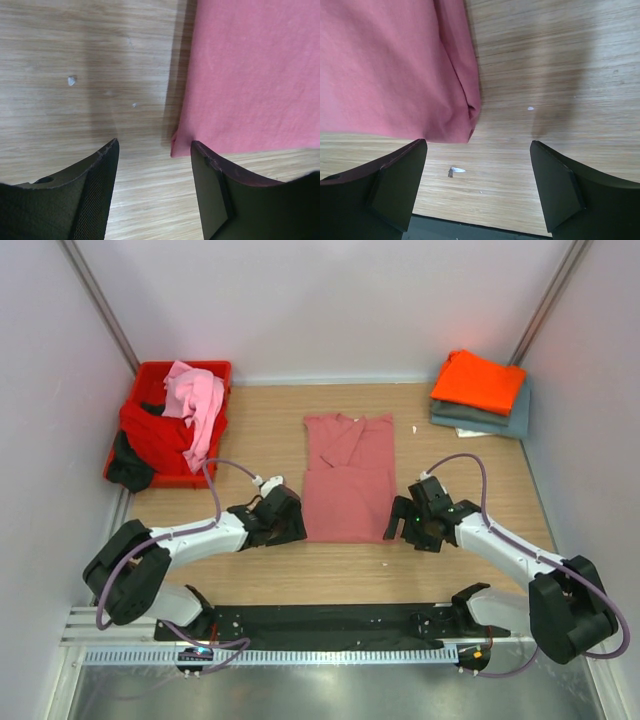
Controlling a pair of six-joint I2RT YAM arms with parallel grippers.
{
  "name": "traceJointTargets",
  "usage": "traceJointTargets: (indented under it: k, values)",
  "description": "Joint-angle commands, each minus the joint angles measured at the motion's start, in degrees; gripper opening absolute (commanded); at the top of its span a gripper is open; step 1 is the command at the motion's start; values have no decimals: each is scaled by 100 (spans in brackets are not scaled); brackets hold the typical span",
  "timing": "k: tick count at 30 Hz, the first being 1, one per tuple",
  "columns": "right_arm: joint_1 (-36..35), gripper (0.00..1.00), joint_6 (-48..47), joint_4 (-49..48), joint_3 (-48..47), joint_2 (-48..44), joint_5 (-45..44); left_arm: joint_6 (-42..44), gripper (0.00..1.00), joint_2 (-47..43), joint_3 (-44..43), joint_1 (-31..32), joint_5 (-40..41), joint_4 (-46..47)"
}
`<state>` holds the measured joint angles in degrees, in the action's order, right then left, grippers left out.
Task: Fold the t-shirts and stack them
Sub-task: Fold the tshirt
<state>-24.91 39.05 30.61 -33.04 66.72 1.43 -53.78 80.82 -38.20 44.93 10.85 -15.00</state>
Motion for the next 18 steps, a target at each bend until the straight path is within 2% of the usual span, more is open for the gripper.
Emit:
traceJointTargets:
  k: [1,7,13,14,16,17,18]
  values:
    - [-14,90,156,-634,86,-89,261,-150,61,135,84,34,-39,507]
    - [-14,83,191,-1013,332,113,305,-300,58,593,233,60,-232,938]
    - [-14,66,200,-1320,438,377,340,-335,47,690,269,121,-224,1052]
    - [-14,60,208,-1338,456,421,358,-352,45,716,277,130,-215,1078]
    - [-14,53,209,-1426,491,473,402,-344,35,778,260,139,-224,1114]
    - [-14,45,200,-1444,500,474,419,-344,31,786,251,148,-241,1122]
    - [-14,42,200,-1453,509,482,411,-352,19,804,225,157,-250,1123]
